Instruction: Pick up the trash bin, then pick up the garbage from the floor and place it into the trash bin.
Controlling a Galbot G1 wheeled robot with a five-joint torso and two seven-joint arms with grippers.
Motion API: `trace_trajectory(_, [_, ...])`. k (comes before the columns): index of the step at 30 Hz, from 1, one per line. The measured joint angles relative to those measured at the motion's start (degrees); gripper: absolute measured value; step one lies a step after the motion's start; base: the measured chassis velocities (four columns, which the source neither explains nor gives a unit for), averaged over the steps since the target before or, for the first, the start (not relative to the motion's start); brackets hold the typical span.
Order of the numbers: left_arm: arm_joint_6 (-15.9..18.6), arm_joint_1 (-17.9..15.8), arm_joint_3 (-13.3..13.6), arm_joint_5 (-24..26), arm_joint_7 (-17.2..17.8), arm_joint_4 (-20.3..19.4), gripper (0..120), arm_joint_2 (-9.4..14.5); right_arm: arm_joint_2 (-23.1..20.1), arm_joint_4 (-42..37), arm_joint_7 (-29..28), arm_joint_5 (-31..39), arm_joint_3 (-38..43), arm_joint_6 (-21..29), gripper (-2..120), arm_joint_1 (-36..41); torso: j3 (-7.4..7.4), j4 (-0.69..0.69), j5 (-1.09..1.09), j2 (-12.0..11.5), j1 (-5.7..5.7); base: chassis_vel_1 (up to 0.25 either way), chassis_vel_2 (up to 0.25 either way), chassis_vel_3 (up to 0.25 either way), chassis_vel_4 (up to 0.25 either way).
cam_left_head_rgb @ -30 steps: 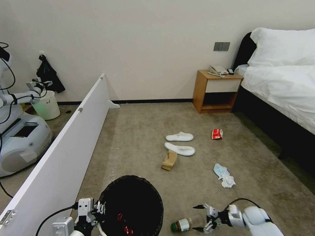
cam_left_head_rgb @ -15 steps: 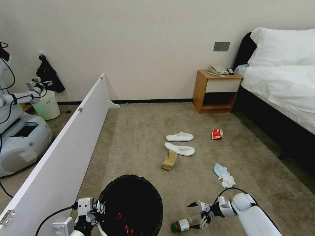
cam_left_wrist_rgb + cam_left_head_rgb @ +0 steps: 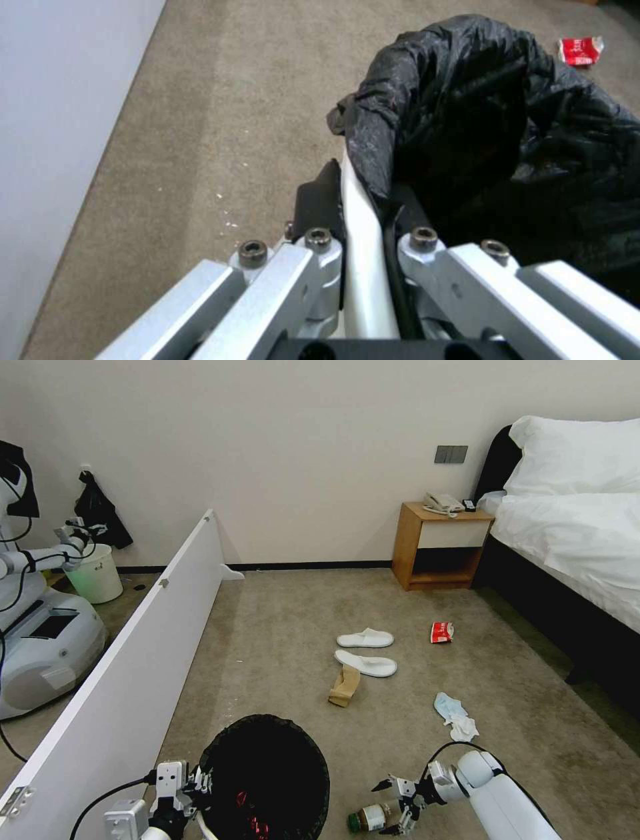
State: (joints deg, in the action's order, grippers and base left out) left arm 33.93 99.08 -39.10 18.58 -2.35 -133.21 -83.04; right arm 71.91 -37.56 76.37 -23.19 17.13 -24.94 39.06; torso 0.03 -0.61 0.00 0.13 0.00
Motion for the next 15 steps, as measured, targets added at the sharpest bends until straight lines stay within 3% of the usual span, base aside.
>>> trace_trajectory(3, [0.0,-0.1,0.0,0.1,0.0,0.1,4,0.0,-0.5,0.3,-0.8,-1.5,-0.2,1.0,68,-0.1,0.0,0.0,0.0,0.0,0.0,0.0,0.0,0.0,0.0])
trace_trajectory(6, [0.0,-0.1,0.0,0.1,0.0,0.1,4,0.0,-0.5,0.3,-0.8,-1.5,-0.2,1.0,67,-0.1,0.0,0.0,0.0,0.0,0.0,0.0,0.0,0.0,0.0])
trace_trajectory(8, [0.0,-0.2,0.2,0.1,0.0,0.1,4,0.0,-0.8,0.2,-1.0,-2.6,-0.3,1.3,50,0.0,0.0,-0.01,0.0,0.0,0.0,0.0,0.0,0.0,0.0])
trace_trajectory(15, [0.0,0.0,0.2,0.0,0.0,0.1,4,0.0,-1.0,0.0,-1.1,-2.7,0.0,1.2,35,0.4,-0.01,0.01,0.0,0.0,0.0,0.0,0.0,0.0,0.0])
